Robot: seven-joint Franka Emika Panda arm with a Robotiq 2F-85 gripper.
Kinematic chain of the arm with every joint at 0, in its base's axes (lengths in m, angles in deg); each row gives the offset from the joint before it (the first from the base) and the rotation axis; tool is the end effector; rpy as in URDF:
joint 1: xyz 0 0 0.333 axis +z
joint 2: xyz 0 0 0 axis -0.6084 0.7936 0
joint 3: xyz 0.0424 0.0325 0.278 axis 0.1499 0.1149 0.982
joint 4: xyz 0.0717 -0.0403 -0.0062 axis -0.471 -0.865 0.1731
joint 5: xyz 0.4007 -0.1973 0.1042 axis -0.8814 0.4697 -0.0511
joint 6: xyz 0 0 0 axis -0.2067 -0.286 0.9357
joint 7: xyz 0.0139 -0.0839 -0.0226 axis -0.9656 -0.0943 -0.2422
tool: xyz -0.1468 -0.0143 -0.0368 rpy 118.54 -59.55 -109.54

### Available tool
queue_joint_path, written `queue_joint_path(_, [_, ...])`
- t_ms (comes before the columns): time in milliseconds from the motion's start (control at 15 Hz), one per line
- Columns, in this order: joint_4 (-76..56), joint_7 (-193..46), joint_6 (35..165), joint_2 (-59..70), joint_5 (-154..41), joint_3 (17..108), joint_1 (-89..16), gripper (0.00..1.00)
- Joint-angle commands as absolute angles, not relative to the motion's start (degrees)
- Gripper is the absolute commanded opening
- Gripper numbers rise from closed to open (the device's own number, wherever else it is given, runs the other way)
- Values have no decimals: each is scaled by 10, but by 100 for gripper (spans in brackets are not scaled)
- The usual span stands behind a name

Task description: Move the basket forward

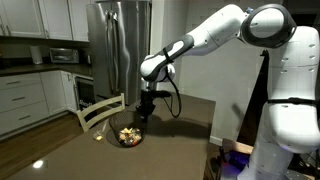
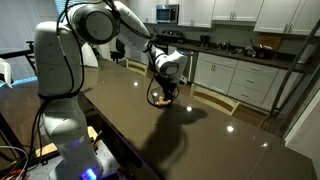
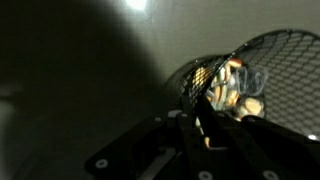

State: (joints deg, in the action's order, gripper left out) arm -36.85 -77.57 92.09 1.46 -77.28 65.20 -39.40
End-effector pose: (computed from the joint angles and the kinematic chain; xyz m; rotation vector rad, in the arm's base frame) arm 0.6098 -0.0131 0.1962 -2.8791 0.3769 0.1106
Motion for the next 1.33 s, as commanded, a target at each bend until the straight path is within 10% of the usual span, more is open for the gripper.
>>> queue_joint_path(0, [-368, -792, 931, 17, -785, 657, -401, 1])
queue_joint_path(1267, [-396, -963, 713, -112, -847, 672, -388, 5])
